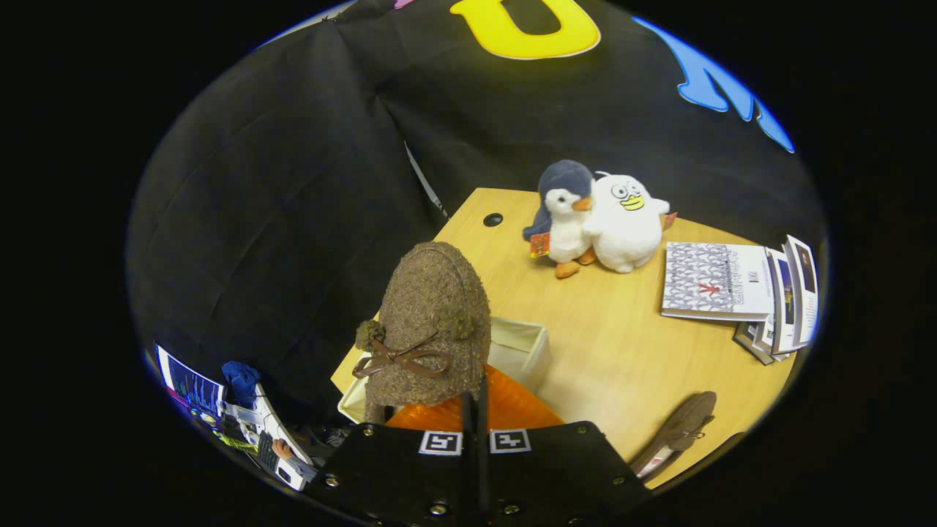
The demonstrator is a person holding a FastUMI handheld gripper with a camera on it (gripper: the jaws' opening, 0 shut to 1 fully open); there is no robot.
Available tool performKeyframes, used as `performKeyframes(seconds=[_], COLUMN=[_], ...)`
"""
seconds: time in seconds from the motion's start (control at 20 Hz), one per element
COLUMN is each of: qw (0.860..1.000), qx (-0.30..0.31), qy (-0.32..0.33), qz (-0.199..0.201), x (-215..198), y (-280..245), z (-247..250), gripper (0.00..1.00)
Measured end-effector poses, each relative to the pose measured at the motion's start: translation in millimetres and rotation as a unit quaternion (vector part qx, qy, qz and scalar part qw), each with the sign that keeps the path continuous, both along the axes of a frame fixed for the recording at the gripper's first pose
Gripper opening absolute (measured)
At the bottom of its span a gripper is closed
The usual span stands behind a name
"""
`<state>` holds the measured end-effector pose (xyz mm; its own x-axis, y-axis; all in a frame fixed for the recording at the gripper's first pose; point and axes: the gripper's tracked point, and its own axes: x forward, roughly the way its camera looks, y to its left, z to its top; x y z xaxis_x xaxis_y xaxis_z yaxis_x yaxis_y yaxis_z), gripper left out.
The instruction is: Open the storage box then place both shoes into the box .Put the left shoe in first, then the right shoe, with the right side of both shoes facing outward in a uniform manner.
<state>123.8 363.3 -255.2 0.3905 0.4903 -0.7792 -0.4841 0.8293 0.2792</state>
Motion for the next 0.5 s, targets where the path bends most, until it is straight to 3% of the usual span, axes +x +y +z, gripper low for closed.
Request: performKeyframes(seconds=[0.5], qw=[0.989], qx=[-0.139], qy=[0.051], qz=[0.004], x=[-7], y=[43], z=[-128], gripper=[0.0])
